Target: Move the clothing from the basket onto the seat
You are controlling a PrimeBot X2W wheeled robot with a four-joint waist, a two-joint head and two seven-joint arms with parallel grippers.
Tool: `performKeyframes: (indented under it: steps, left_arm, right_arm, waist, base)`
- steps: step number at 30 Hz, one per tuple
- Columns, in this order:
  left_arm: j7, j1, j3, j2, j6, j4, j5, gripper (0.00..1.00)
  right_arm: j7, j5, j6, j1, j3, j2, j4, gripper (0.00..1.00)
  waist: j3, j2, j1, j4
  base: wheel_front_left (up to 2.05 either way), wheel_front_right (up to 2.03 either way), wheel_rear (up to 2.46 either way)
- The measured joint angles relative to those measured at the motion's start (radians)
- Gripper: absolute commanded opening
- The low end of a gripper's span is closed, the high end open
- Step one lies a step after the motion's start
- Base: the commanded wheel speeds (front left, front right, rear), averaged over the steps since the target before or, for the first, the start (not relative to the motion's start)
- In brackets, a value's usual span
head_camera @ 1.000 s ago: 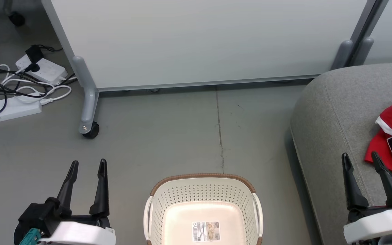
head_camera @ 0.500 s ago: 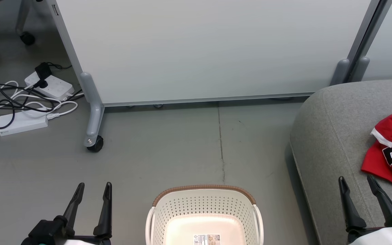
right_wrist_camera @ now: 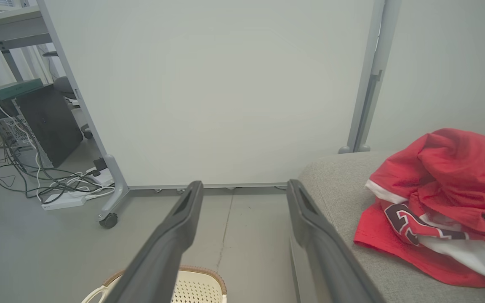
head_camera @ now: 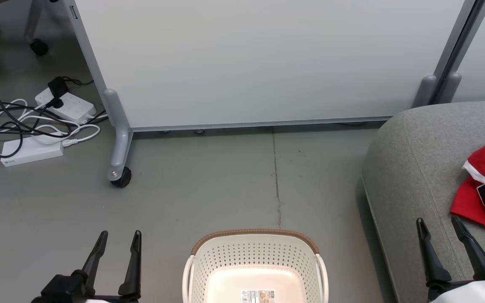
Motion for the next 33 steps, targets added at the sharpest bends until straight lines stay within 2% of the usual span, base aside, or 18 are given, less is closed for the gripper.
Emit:
performKeyframes:
  steps: [20,21,26,33]
  left_arm:
    - [0.000,-0.002,0.023,-0.018,-0.015,0.028,0.036,1.00]
    - [0.000,-0.002,0.023,-0.019,-0.015,0.030,0.039,0.00]
    - [0.005,0.014,0.013,-0.040,-0.015,0.062,0.030,0.00]
    - [0.034,0.017,0.038,-0.048,-0.032,0.060,-0.086,0.00]
  right_arm:
    - [0.004,0.015,0.000,-0.001,0.006,0.000,-0.002,1.00]
    - [0.005,0.015,0.000,-0.001,0.006,0.000,-0.003,0.00]
    - [0.006,0.025,0.000,0.007,0.016,0.013,0.030,0.00]
    - [0.008,0.168,0.000,0.007,0.019,0.008,0.049,0.00]
  waist:
    - [0.002,0.0000,0.0000,0.001]
    - [0.002,0.0000,0.0000,0.001]
    - [0.002,0.0000,0.0000,0.001]
    - [0.004,0.0000,0.0000,-0.003]
  base:
    - [0.00,0.00,0.00]
    - [0.00,0.00,0.00]
    - [0.00,0.00,0.00]
    - [0.00,0.00,0.00]
